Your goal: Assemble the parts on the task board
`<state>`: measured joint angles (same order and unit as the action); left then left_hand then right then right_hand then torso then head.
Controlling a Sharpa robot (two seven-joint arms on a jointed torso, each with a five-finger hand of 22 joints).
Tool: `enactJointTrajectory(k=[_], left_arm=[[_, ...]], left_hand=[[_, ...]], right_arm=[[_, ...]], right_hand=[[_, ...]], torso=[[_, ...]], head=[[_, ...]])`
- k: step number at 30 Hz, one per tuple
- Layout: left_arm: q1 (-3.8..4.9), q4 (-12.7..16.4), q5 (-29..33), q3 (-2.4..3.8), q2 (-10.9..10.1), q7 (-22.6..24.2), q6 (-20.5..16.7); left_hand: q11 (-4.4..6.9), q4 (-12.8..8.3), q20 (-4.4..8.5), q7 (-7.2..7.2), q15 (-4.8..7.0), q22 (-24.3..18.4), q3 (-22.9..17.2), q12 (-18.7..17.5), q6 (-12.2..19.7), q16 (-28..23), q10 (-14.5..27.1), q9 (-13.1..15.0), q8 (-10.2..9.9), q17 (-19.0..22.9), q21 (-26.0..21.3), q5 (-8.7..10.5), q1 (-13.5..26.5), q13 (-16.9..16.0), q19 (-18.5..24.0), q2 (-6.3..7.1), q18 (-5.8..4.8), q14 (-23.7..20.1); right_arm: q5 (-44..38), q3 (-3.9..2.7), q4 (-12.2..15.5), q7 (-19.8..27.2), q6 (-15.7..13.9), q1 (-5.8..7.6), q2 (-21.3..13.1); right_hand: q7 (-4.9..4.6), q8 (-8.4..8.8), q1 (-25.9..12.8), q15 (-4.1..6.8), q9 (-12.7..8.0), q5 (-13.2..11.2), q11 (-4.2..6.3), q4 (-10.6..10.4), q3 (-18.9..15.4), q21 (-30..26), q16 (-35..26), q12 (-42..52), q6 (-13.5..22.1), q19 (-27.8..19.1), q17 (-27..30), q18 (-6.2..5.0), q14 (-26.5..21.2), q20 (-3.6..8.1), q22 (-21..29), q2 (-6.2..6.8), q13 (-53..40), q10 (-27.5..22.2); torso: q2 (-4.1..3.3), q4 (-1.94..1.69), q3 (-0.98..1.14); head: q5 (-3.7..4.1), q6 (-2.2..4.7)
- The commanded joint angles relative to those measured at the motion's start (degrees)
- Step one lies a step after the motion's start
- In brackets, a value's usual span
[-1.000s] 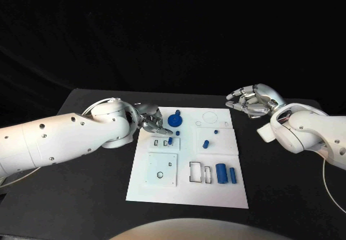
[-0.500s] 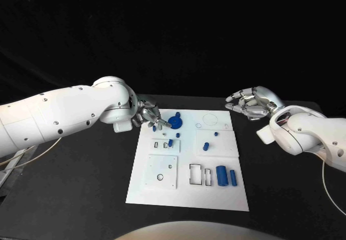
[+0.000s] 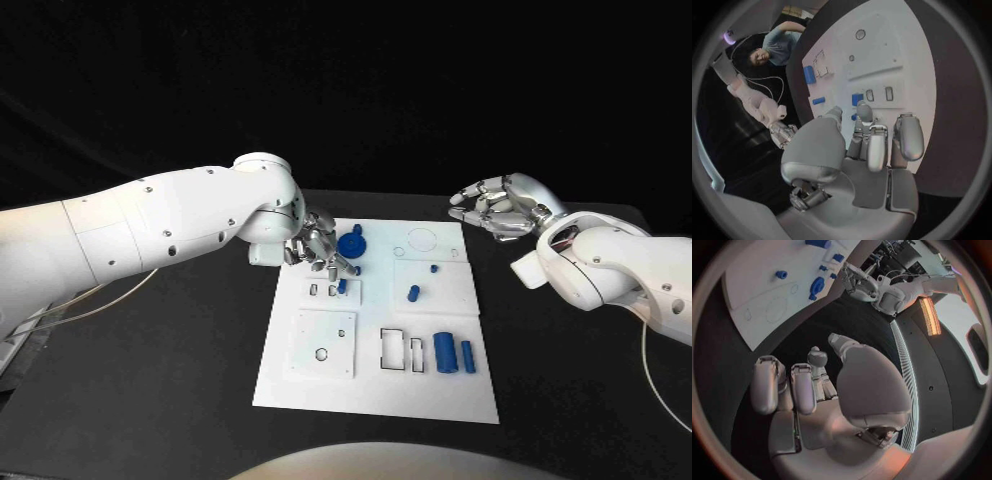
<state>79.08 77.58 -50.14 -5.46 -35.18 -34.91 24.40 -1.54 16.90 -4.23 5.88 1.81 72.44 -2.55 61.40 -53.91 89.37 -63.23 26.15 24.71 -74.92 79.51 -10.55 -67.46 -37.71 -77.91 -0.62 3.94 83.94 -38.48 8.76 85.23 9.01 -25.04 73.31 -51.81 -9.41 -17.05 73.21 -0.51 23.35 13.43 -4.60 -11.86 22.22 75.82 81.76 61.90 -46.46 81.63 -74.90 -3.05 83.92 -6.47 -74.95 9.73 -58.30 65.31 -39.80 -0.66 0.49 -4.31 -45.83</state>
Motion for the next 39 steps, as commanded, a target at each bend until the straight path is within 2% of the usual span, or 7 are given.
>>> enactJointTrajectory(k=[1,3,5,10,23,34,39], left_arm=[[0.18,-0.7,-4.7,-0.13,0.9,-0.1,1.9],[0.17,-0.9,-6.3,-0.21,1.3,0.3,1.5],[0.17,-1.0,-7.3,-0.25,1.6,0.7,1.1],[0.17,-1.2,-8.8,-0.3,2.2,1.2,0.7],[0.07,-2.6,-9.9,-0.44,3.8,1.8,2.4],[-0.11,-3.3,-9.2,-0.6,4.5,1.9,3.6],[-0.2,-3.5,-8.7,-0.68,4.7,1.9,4.2]], left_hand=[[0.23,0.0,0.12,-0.46,0.27,0.1,-1.8,0.7,0.6,-0.1,-0.5,2.5,2.6,-13.6,0.3,-0.15,0.9,-0.7,-0.3,1.25,0.23,5.6],[0.36,0.0,0.22,-0.61,0.38,0.2,-3.0,0.9,1.1,-0.1,-0.6,3.9,4.1,-13.6,0.4,-0.15,1.4,-1.0,-0.3,1.79,0.22,5.6],[0.48,0.0,0.32,-0.75,0.49,0.2,-4.5,1.2,1.8,-0.1,-0.8,5.7,5.9,-13.5,0.4,-0.14,2.0,-1.5,-0.4,2.87,0.21,5.6],[0.59,0.0,0.4,-0.88,0.58,0.4,-5.8,1.5,2.4,-0.1,-0.8,7.4,7.5,-13.5,0.4,-0.06,3.0,-1.8,-0.4,4.15,0.18,5.5],[0.63,0.0,0.47,-0.92,0.62,0.4,-8.7,1.6,3.5,-0.2,-0.5,9.1,8.8,-13.3,0.4,-0.14,3.1,-1.9,-0.4,5.58,0.18,5.5],[0.61,0.0,0.47,-0.89,0.61,0.4,-9.9,1.6,3.7,-0.3,-0.4,9.5,9.1,-13.2,0.4,-0.17,3.2,-1.8,-0.4,5.86,0.18,5.5],[0.61,0.0,0.47,-0.89,0.61,0.6,-12.1,1.7,4.0,-0.3,-0.3,10.1,9.5,-13.2,0.5,-0.18,3.2,-1.9,-0.4,6.27,0.16,5.5]], right_arm=[[-0.5,0.01,0.0,0.1,0.8,-0.08,0.1],[-0.5,0.01,0.0,0.1,0.8,-0.09,0.1],[-0.5,0.01,0.0,0.0,0.8,-0.11,0.1],[-0.5,0.01,0.0,0.0,0.8,-0.13,0.1],[-0.5,0.02,0.0,0.0,0.9,-0.2,0.2],[-0.5,0.02,0.0,0.0,1.0,-0.25,0.2],[-0.5,0.02,0.0,0.0,1.0,-0.27,0.2]], right_hand=[[-0.1,-0.41,-0.4,0.31,0.1,0.3,0.05,-0.3,-0.1,-0.2,-0.3,0.3,0.4,-0.2,0.0,-0.54,2.3,0.2,-5.9,0.0,0.1,0.3],[-0.1,-0.45,-0.5,0.32,0.1,0.5,0.05,-0.4,-0.1,-0.2,-0.3,0.3,0.4,-0.2,0.0,-0.53,2.3,0.21,-6.0,0.03,0.1,0.3],[-0.1,-0.45,-0.5,0.32,0.1,0.5,0.05,-0.4,-0.1,-0.2,-0.3,0.3,0.4,-0.2,0.0,-0.53,2.3,0.21,-6.0,0.03,0.1,0.3],[-0.09,-0.53,-0.5,0.32,0.1,0.7,0.06,-0.5,-0.2,-0.3,-0.3,0.2,0.4,-0.2,0.0,-0.54,2.3,0.22,-5.9,0.1,0.2,0.3],[-0.08,-0.61,-0.6,0.33,0.0,1.0,0.07,-0.5,-0.2,-0.3,-0.3,0.3,0.5,-0.2,0.0,-0.54,2.3,0.23,-5.9,0.16,0.2,0.3],[-0.08,-0.65,-0.6,0.34,0.0,1.1,0.08,-0.6,-0.2,-0.2,-0.3,0.3,0.5,-0.2,0.0,-0.53,2.3,0.23,-5.9,0.18,0.2,0.4],[-0.07,-0.7,-0.6,0.34,0.0,1.3,0.09,-0.6,-0.2,-0.2,-0.3,0.4,0.5,-0.2,0.0,-0.52,2.3,0.24,-6.0,0.19,0.1,0.4]], torso=[[-0.07,0.18,-0.04],[-0.08,0.19,-0.04],[-0.08,0.1,-0.05],[-0.06,0.03,-0.03],[-0.12,0.07,-0.03],[-0.03,0.05,-0.02],[0.01,-0.01,0.0]], head=[[-0.01,0.0],[0.05,-0.04],[0.15,-0.04],[0.21,-0.16],[0.26,-0.55],[0.3,-0.91],[0.27,-1.01]])
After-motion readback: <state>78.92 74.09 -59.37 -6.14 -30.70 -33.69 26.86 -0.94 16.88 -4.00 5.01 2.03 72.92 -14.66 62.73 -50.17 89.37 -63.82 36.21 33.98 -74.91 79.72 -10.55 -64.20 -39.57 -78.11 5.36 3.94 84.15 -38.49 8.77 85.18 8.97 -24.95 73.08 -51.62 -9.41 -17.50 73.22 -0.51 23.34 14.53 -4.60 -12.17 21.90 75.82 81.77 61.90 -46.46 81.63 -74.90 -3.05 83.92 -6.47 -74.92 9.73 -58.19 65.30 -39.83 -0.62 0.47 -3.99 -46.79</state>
